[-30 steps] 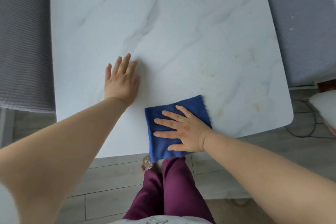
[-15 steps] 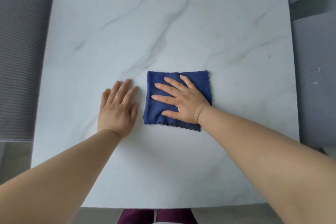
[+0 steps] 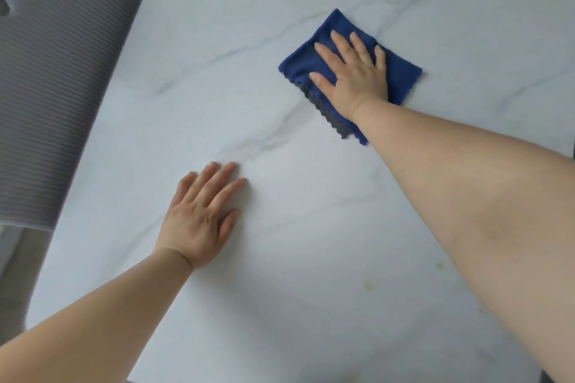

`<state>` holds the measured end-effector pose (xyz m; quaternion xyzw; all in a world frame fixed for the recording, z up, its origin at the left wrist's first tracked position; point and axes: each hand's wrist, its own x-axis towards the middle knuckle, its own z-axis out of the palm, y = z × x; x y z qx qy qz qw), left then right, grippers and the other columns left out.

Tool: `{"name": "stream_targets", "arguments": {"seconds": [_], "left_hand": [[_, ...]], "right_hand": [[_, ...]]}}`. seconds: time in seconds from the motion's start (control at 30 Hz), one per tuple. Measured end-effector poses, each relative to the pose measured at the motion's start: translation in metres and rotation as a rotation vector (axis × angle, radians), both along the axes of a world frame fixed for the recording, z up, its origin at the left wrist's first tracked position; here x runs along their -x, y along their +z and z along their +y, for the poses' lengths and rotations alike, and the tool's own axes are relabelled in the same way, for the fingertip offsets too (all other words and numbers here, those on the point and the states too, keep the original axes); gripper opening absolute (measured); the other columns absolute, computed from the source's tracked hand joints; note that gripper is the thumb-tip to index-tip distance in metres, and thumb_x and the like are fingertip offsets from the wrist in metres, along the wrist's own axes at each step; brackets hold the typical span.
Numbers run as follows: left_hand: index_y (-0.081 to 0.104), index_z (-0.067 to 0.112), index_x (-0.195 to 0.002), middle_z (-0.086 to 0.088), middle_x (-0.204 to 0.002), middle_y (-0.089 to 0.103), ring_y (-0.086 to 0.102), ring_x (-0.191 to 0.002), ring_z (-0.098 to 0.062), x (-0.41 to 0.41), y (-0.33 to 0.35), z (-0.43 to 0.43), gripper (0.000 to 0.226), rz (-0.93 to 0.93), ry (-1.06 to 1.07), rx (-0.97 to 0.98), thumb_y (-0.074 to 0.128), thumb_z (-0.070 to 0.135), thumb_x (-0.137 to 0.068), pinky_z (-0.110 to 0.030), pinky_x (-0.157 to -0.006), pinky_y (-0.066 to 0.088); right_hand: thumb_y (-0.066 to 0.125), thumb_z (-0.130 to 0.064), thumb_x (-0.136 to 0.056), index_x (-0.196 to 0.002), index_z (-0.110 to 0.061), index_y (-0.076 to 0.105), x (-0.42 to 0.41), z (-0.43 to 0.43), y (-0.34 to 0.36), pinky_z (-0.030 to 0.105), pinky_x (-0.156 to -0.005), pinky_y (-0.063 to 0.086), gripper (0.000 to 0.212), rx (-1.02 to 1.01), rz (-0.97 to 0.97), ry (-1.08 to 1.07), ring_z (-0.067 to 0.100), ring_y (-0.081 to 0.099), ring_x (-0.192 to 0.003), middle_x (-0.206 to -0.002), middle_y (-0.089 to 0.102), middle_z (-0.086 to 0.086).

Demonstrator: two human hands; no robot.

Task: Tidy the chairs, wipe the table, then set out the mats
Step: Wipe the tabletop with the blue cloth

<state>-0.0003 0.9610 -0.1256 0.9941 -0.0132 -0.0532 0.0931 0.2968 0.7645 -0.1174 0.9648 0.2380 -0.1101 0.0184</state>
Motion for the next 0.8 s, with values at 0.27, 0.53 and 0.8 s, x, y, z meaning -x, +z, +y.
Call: {"name": "stream_targets", "arguments": {"seconds": [0.27,0.53,0.8], "left_hand": [[0.044,0.021,-0.140,0.000,-0.153,0.035,0.030,-0.142,-0.027,0.002,-0.002,0.001,0.051,-0.009,0.009,-0.019,0.033,0.042,-0.095,-0.048,-0.114,0.022],[0.040,0.022,-0.142,-0.001,-0.154,0.033,0.027,-0.142,-0.029,0.005,-0.002,0.000,0.054,-0.014,0.004,-0.027,0.030,0.043,-0.093,-0.045,-0.114,0.019],[0.037,0.022,-0.142,-0.002,-0.155,0.030,0.022,-0.143,-0.028,0.009,-0.002,-0.002,0.054,-0.045,-0.007,0.003,0.029,0.041,-0.093,-0.044,-0.115,0.016]], "right_hand": [[0.015,-0.063,-0.095,-0.152,-0.040,0.010,0.041,0.004,-0.006,0.056,-0.116,0.001,0.062,-0.067,-0.045,-0.226,0.021,-0.001,-0.149,-0.162,0.004,-0.008],[0.023,-0.062,-0.095,-0.152,-0.038,0.015,0.186,-0.025,-0.005,0.055,-0.116,0.003,0.062,-0.100,-0.045,-0.139,0.023,0.004,-0.149,-0.162,0.007,-0.008],[0.026,-0.060,-0.092,-0.150,-0.035,0.025,0.323,-0.048,-0.004,0.056,-0.116,0.006,0.063,-0.078,-0.010,0.008,0.026,0.013,-0.148,-0.161,0.017,-0.004]]}}
